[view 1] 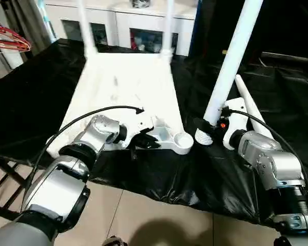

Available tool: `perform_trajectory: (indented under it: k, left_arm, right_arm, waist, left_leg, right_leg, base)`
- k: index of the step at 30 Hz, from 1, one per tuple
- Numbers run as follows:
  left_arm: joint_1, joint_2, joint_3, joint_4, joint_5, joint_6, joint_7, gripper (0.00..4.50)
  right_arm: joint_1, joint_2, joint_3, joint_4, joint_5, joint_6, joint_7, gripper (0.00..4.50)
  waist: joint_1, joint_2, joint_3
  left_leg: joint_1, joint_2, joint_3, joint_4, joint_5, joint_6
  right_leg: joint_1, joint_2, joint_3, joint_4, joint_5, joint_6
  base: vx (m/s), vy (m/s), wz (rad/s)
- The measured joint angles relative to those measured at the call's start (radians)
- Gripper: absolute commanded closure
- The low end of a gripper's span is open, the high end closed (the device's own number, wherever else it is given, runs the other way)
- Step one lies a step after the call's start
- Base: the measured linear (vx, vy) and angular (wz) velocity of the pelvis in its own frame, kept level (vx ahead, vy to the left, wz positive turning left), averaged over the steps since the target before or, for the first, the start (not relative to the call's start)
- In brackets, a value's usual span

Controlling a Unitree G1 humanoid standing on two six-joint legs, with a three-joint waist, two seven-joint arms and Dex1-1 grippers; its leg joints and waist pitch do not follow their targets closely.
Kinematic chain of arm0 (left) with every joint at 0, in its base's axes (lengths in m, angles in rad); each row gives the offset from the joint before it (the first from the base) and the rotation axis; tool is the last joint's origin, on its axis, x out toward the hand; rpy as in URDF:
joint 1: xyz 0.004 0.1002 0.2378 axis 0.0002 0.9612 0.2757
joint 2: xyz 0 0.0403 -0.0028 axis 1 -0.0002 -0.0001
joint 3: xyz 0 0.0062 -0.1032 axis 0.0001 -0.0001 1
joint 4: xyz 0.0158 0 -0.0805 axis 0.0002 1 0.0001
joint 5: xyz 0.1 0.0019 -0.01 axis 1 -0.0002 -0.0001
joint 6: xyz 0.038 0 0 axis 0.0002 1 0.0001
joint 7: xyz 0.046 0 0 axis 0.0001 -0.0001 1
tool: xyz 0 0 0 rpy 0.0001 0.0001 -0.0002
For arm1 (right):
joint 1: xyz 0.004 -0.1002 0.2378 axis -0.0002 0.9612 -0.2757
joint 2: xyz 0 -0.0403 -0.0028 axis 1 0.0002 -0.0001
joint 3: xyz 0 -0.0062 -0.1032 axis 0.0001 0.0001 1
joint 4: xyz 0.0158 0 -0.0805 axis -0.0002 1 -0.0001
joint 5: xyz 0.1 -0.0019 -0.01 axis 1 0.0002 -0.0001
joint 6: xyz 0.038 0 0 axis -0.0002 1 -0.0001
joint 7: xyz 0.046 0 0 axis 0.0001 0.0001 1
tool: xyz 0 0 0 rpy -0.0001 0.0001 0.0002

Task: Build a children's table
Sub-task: Insert table leg to table base

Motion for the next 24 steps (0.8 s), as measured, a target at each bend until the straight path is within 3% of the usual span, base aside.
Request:
perform_trajectory:
  k: [5, 10, 16, 24]
  left_arm:
    - [0.015, -0.005, 0.018, -0.038, -0.016, 0.073, -0.067, 4.5]
    - [0.059, -0.031, 0.032, -0.098, -0.026, 0.102, -0.019, 4.5]
    - [0.089, -0.044, 0.036, -0.145, -0.024, 0.103, 0.028, 4.5]
    - [0.143, -0.037, 0.048, -0.256, -0.024, 0.159, 0.012, 4.5]
  right_arm:
    - [0.011, -0.032, 0.024, -0.085, 0.041, 0.022, 0.108, 2.59]
    - [0.034, -0.059, 0.075, -0.149, 0.061, 0.048, 0.183, 2.59]
    - [0.037, -0.055, 0.118, -0.129, 0.013, 0.037, 0.19, 2.59]
    - [0.002, -0.026, 0.119, -0.057, -0.009, -0.014, 0.147, 2.59]
  waist:
    - [0.005, 0.0, 0.0]
    - [0.011, 0.0, 0.0]
    - [0.009, 0.001, 0.0]
    - [0.007, 0.004, -0.002]
  left_leg:
    - [0.0, 0.0, 0.0, 0.0, 0.0, 0.0]
    - [0.001, 0.0, 0.0, 0.0, 0.0, 0.0]
    - [0.001, 0.0, 0.0, -0.001, 0.0, 0.0]
    - [0.0, 0.0, 0.001, -0.002, 0.0, 0.0]
  right_leg:
    - [0.0, 0.0, 0.0, 0.0, 0.0, 0.0]
    - [0.002, -0.001, 0.0, 0.0, 0.0, 0.0]
    - [0.002, -0.001, 0.0, 0.001, 0.0, 0.0]
    - [0.002, -0.001, 0.001, -0.001, -0.001, 0.002]
  base:
    - [0.0, 0.0, 0.0]
    - [0.0, 0.0, 0.0]
    - [0.0, 0.0, 0.0]
    - [0.0, 0.0, 0.0]
